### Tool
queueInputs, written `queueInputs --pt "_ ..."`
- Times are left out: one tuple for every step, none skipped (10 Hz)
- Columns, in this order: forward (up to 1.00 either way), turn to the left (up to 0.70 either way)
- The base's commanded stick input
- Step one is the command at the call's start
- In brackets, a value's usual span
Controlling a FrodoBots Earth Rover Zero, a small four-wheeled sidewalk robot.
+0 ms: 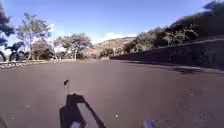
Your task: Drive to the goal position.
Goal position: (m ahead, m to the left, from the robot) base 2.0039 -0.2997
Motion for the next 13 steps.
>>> queueInputs --pt "0.7 -0.35" --pt "0.7 -0.35" --pt "0.7 -0.35" --pt "0.7 -0.35" --pt "0.7 -0.35" --pt "0.7 -0.35" --pt "0.7 -0.35" --pt "0.7 -0.35" --pt "0.7 -0.35" --pt "0.7 -0.35" --pt "0.7 -0.35" --pt "0.7 -0.35" --pt "0.7 -0.35"
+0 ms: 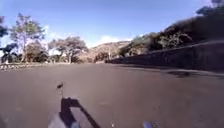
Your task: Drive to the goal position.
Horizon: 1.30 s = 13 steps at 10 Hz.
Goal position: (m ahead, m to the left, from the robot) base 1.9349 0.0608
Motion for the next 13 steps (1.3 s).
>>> queueInputs --pt "0.7 -0.23" --pt "0.7 -0.1" --pt "0.7 0.0" --pt "0.7 0.0" --pt "0.7 0.0" --pt "0.7 0.0" --pt "0.7 0.0" --pt "0.7 0.0" --pt "0.7 0.0" --pt "0.7 0.0" --pt "0.7 0.0" --pt "0.7 0.0" --pt "0.7 0.0"
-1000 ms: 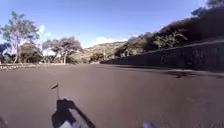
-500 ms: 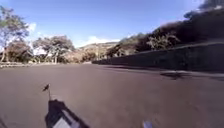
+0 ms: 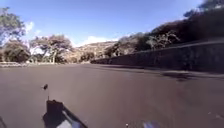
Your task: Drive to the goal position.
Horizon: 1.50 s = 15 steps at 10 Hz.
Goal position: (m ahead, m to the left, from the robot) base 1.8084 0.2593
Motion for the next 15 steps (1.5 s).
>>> queueInputs --pt "0.7 0.0" --pt "0.7 0.0" --pt "0.7 0.0" --pt "0.7 0.0" --pt "0.7 0.0" --pt "0.7 0.0" --pt "0.7 0.0" --pt "0.7 0.0" --pt "0.7 0.0" --pt "0.7 0.0" --pt "0.7 0.0" --pt "0.7 0.0" --pt "0.7 0.0" --pt "0.7 0.0" --pt "0.7 0.0"
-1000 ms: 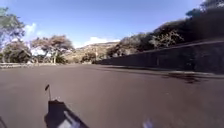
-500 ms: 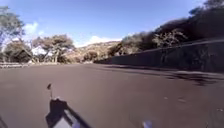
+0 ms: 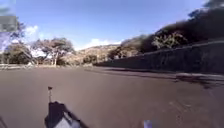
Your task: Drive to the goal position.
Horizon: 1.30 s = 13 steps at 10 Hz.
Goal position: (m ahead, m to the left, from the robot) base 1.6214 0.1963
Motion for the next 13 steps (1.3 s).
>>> queueInputs --pt "0.7 0.0" --pt "0.7 0.0" --pt "0.7 0.0" --pt "0.7 0.0" --pt "0.7 0.0" --pt "0.7 0.0" --pt "0.7 0.0" --pt "0.7 0.0" --pt "0.7 0.0" --pt "0.7 0.0" --pt "0.7 0.0" --pt "0.7 0.0" --pt "0.7 0.0"
